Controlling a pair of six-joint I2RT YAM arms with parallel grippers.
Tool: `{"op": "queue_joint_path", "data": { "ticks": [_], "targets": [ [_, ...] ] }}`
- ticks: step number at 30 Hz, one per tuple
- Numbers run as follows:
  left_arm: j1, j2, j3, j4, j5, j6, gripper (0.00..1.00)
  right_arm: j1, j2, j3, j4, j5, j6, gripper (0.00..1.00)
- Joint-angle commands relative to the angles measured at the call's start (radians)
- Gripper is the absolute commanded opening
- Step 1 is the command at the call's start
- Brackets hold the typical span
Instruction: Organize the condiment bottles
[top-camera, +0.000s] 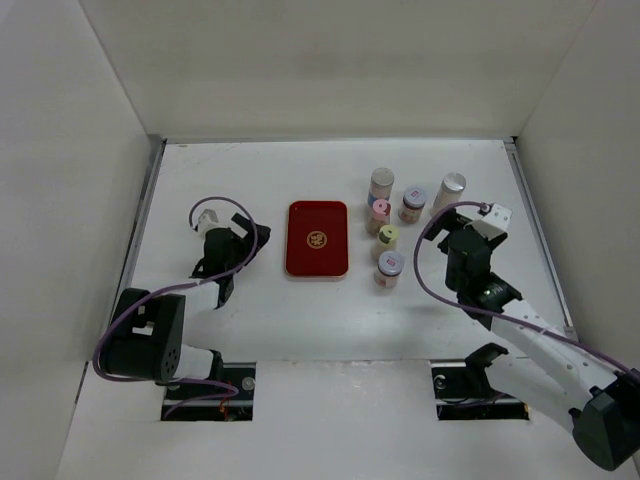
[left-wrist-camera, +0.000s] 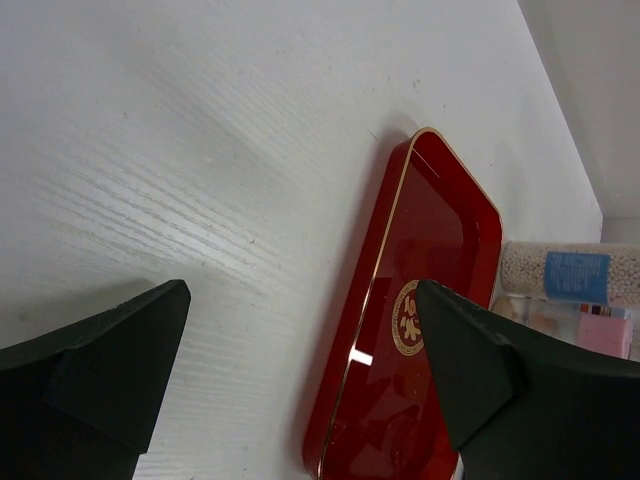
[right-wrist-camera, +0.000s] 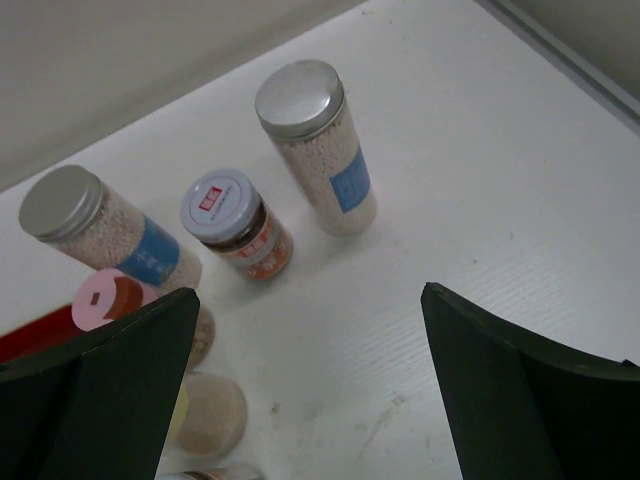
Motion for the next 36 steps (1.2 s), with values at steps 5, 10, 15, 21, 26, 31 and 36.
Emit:
{"op": "queue_joint_path", "data": {
  "ticks": [5, 10, 15, 21, 26, 31, 36],
  "targets": [
    [-0.007, -0.018, 0.024, 0.039, -0.007, 0.011, 1.0, 0.035, 0.016, 0.046, -0.078, 0.026, 0.069, 1.0],
    [-0.03, -0.001, 0.031, 0.054, -0.008, 0.014, 1.0, 0.084, 0.064, 0.1, -0.09, 0.011, 0.057, 1.0],
    [-0.035, 0.001, 0.018, 0.094, -0.001, 0.014, 1.0, 0.109, 0.07, 0.184, 0.015, -0.103, -0.017, 1.0],
    [-0.026, -0.024, 0.003, 0.096, -0.007, 0.014, 1.0, 0.049, 0.231, 0.361, 0.015, -0.219, -0.04, 0.25],
    [-0.024, -0.009, 0.003, 0.119, 0.011, 0.012, 1.0, 0.029, 0.447, 0.581, -0.116, -0.262, -0.124, 0.29],
    [-0.024, 0.007, 0.003, 0.13, 0.028, 0.007, 1.0, 0.014, 0.625, 0.688, -0.083, -0.276, -0.156, 0.95],
    [-0.009, -0.002, -0.005, 0.13, 0.036, 0.006, 1.0, -0.023, 0.808, 0.81, -0.112, -0.335, -0.172, 1.0]
  ]
}}
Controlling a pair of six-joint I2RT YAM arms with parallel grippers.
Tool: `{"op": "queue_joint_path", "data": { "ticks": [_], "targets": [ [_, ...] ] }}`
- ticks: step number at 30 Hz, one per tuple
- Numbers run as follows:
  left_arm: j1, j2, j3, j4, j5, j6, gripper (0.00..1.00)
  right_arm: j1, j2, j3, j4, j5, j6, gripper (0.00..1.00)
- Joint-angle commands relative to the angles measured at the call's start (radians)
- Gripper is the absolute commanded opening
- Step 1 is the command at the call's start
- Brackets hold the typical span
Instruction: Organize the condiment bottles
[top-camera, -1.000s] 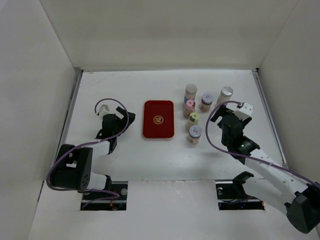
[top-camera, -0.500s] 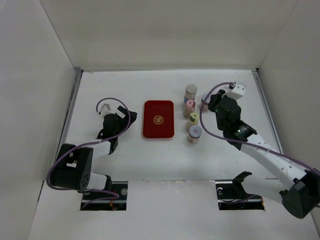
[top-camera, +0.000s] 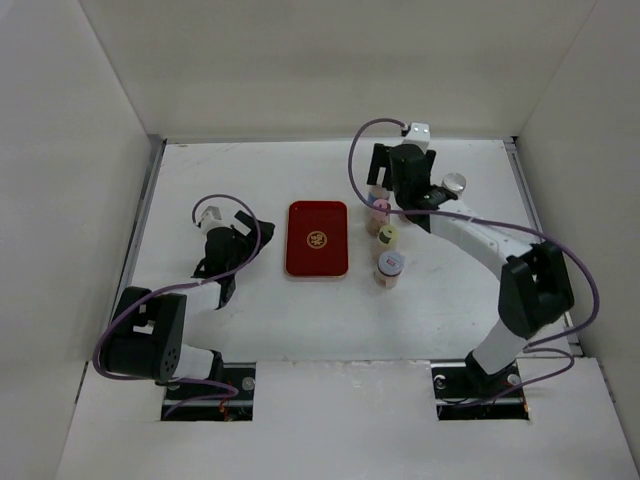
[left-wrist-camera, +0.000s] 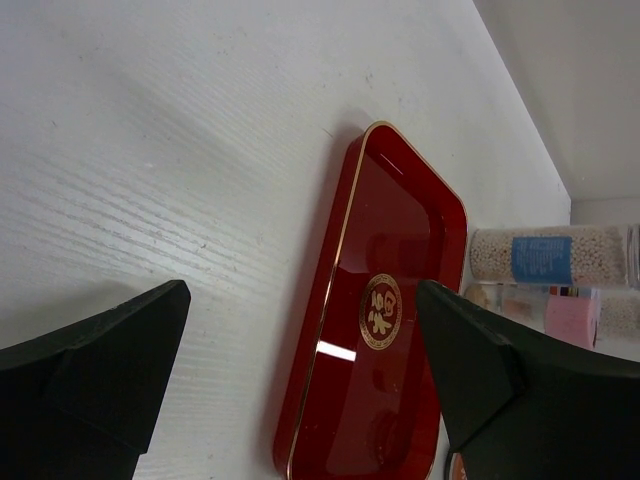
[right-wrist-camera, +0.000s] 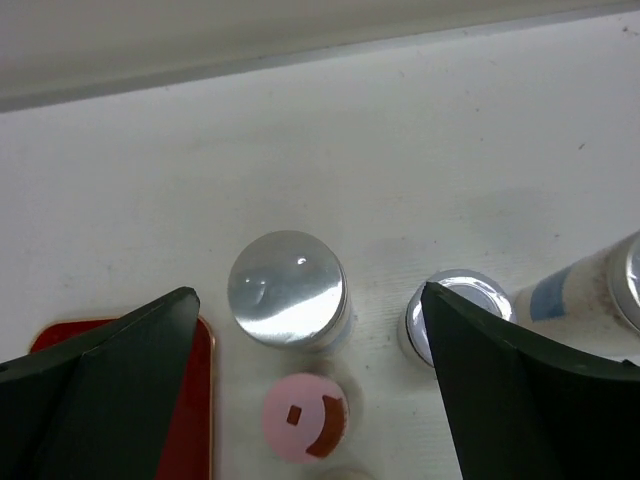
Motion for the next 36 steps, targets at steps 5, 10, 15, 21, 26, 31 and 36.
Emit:
{"op": "queue_joint_path", "data": {
  "ticks": [5, 10, 15, 21, 26, 31, 36],
  "targets": [
    [0.02, -0.005, -0.005, 0.061, 0.019, 0.004, 1.0, -0.036, 0.141, 0.155, -0.018, -0.096, -0.032, 1.0],
    [0.024, -0.008, -0.006, 0.061, 0.02, 0.004, 1.0, -0.05, 0.228, 0.236, -0.067, -0.113, -0.03, 1.0],
    [0.025, 0.0, -0.005, 0.061, 0.02, 0.004, 1.0, -0.047, 0.253, 0.233, -0.081, -0.116, -0.018, 1.0],
    [0.025, 0.006, -0.002, 0.058, 0.02, 0.004, 1.0, -0.045, 0.253, 0.218, -0.107, -0.116, 0.023, 0.96],
    [0.026, 0.009, -0.002, 0.058, 0.02, 0.003, 1.0, -0.044, 0.271, 0.238, -0.126, -0.12, 0.023, 0.82],
    [0.026, 0.012, 0.0, 0.058, 0.02, 0.001, 1.0, -0.044, 0.287, 0.27, -0.181, -0.137, 0.025, 0.75],
    [0.028, 0.015, 0.0, 0.056, 0.02, 0.0, 1.0, -0.044, 0.264, 0.261, -0.153, -0.143, 0.025, 0.52]
  ]
}}
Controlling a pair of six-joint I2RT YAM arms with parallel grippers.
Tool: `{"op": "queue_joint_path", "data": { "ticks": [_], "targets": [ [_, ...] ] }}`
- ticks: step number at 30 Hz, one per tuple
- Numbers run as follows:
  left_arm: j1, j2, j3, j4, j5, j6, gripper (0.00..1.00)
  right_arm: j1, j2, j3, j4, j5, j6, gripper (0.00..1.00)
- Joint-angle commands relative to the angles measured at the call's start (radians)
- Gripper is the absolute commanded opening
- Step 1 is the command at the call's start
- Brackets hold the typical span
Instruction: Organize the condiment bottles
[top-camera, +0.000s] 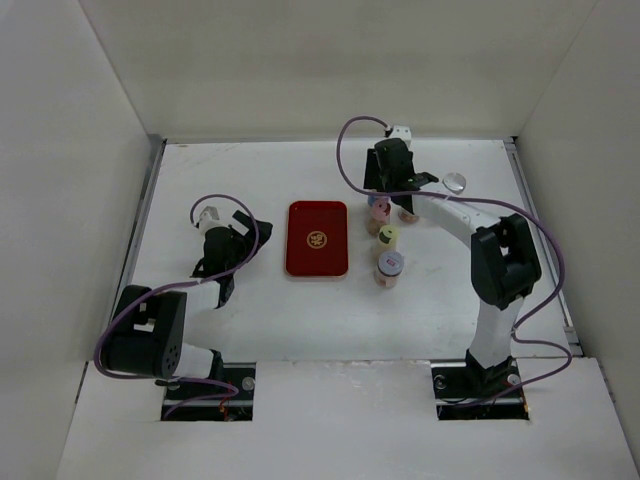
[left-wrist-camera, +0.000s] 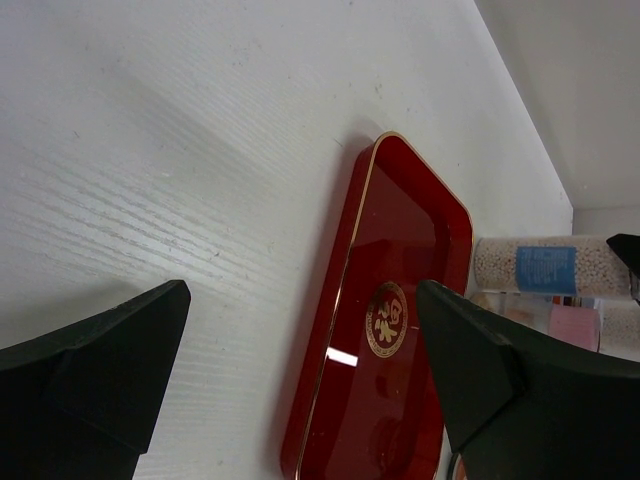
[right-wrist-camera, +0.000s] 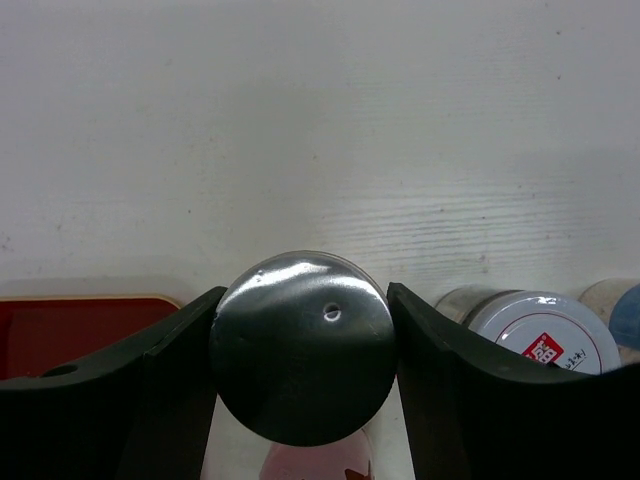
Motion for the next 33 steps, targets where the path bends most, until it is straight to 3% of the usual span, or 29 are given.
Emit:
{"op": "queue_joint_path", "data": {
  "ticks": [1, 9, 14, 24, 33],
  "targets": [
    [0.005, 0.005, 0.0, 0.049, 0.013, 0.0, 1.0, -0.003, -0.036, 0.029, 0.041, -0.007, -0.001, 0.5],
    [0.005, 0.003, -0.001, 0.051, 0.013, 0.0, 1.0, 0.019, -0.16, 0.006, 0.245, 0.048, -0.034, 0.43],
    [0.005, 0.008, -0.001, 0.053, 0.013, -0.003, 1.0, 0.074, -0.183, 0.011, 0.259, 0.004, -0.04, 0.44],
    [0.007, 0.006, -0.004, 0.054, 0.014, -0.007, 1.0, 0.244, -0.062, 0.116, 0.237, -0.098, -0.011, 0.45],
    [0.009, 0.014, -0.003, 0.054, 0.016, -0.011, 1.0, 0.301, 0.08, 0.242, 0.224, -0.099, -0.035, 0.46]
  ]
}}
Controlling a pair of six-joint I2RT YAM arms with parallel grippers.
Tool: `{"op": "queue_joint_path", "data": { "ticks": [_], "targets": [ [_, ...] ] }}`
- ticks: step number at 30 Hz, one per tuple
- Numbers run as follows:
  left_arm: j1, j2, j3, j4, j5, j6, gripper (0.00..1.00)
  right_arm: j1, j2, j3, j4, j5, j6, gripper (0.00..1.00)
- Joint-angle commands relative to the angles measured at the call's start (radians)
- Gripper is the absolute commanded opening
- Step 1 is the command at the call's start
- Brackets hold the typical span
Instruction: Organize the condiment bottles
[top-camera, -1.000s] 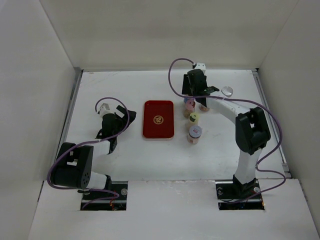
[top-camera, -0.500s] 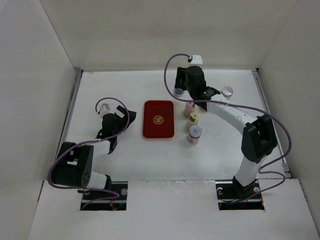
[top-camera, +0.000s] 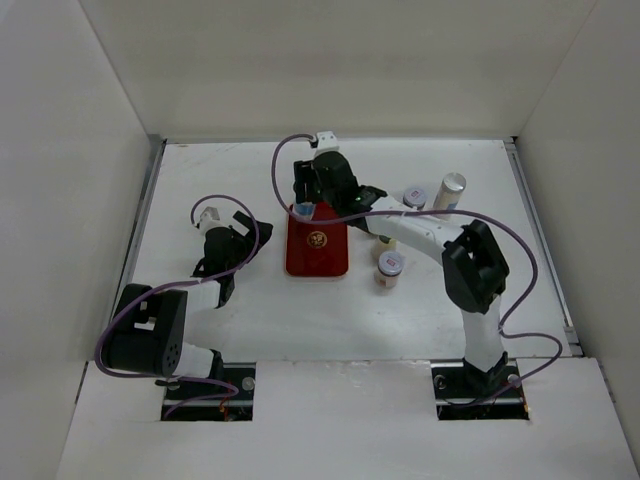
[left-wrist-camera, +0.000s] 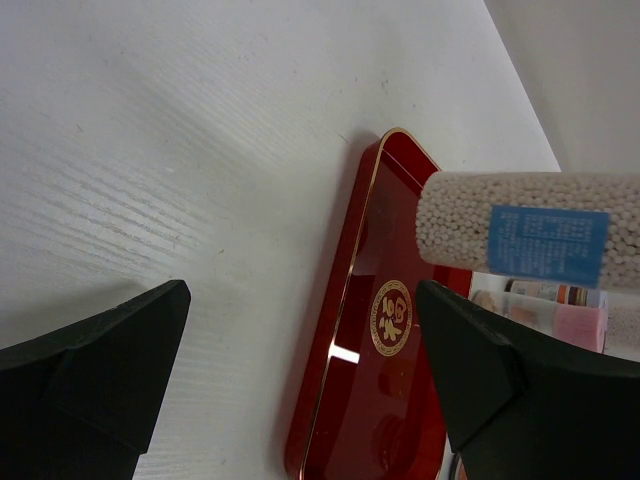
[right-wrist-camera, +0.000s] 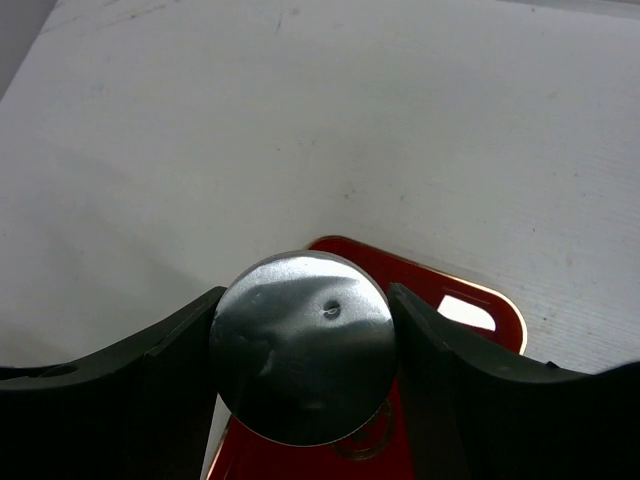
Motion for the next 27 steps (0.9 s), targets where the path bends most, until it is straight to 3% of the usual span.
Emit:
{"op": "queue_joint_path", "data": {
  "ticks": [1, 8, 12, 17, 24, 27],
  "targets": [
    [0.008, 0.003, -0.003, 0.054, 0.012, -0.009, 1.0, -0.001, 0.014, 0.096, 0.084, 0.01, -0.015, 0.46],
    [0.008, 0.0, -0.004, 0.054, 0.012, -0.009, 1.0, 0.018, 0.088, 0.119, 0.096, 0.05, -0.041, 0.5],
    [0.008, 0.0, -0.004, 0.054, 0.012, -0.009, 1.0, 0.03, 0.095, 0.115, 0.096, 0.073, -0.057, 0.71],
    [0.008, 0.003, -0.004, 0.054, 0.012, -0.009, 1.0, 0.033, 0.033, 0.102, 0.095, 0.06, -0.049, 0.87],
    [0.008, 0.003, -0.004, 0.054, 0.012, -0.01, 1.0, 0.016, -0.22, -0.066, 0.102, 0.066, -0.037, 0.89],
    [0.008, 0.003, -0.004, 0.054, 0.012, -0.01, 1.0, -0.024, -0.332, -0.211, 0.102, 0.104, -0.023, 0.8]
  ]
}}
